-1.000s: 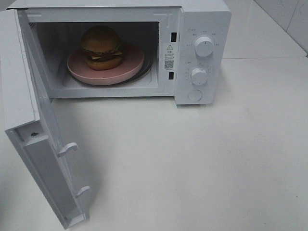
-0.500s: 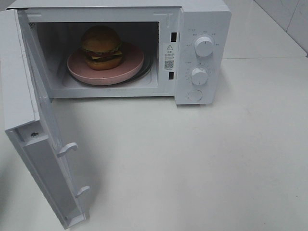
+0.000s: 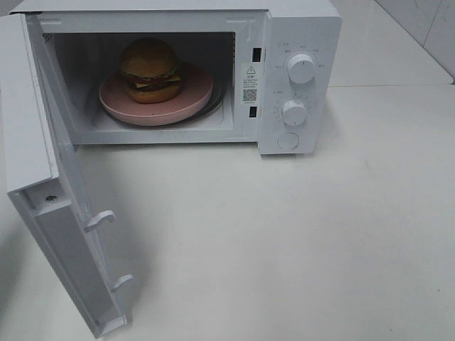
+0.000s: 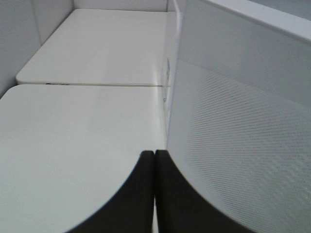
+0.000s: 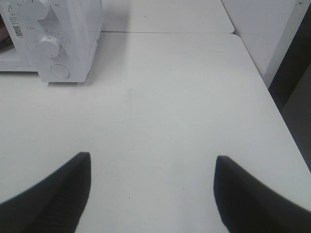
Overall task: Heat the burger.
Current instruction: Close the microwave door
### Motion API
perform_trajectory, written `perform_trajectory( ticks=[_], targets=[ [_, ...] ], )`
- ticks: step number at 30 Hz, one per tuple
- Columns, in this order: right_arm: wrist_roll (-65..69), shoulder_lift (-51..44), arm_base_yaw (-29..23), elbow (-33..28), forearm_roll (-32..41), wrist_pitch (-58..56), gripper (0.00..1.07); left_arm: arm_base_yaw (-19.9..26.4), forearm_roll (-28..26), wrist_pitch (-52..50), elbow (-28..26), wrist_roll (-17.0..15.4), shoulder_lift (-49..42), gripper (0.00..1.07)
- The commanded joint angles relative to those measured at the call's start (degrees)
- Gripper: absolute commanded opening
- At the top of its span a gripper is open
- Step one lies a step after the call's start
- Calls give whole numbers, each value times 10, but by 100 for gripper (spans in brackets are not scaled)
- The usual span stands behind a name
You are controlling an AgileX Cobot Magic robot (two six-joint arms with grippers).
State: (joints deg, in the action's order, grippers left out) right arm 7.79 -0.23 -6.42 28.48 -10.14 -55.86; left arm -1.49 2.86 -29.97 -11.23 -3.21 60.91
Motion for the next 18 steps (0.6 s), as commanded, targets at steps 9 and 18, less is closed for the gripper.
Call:
perform_trajectory(
  ticks=[9,18],
  targets=[
    [-5,-15,3,-1,1,7,68,2,302,-175,-2,-123,133,0],
    [-5,-15,3,-1,1,7,68,-15,313,-293,-22,-124,235,0]
  ],
)
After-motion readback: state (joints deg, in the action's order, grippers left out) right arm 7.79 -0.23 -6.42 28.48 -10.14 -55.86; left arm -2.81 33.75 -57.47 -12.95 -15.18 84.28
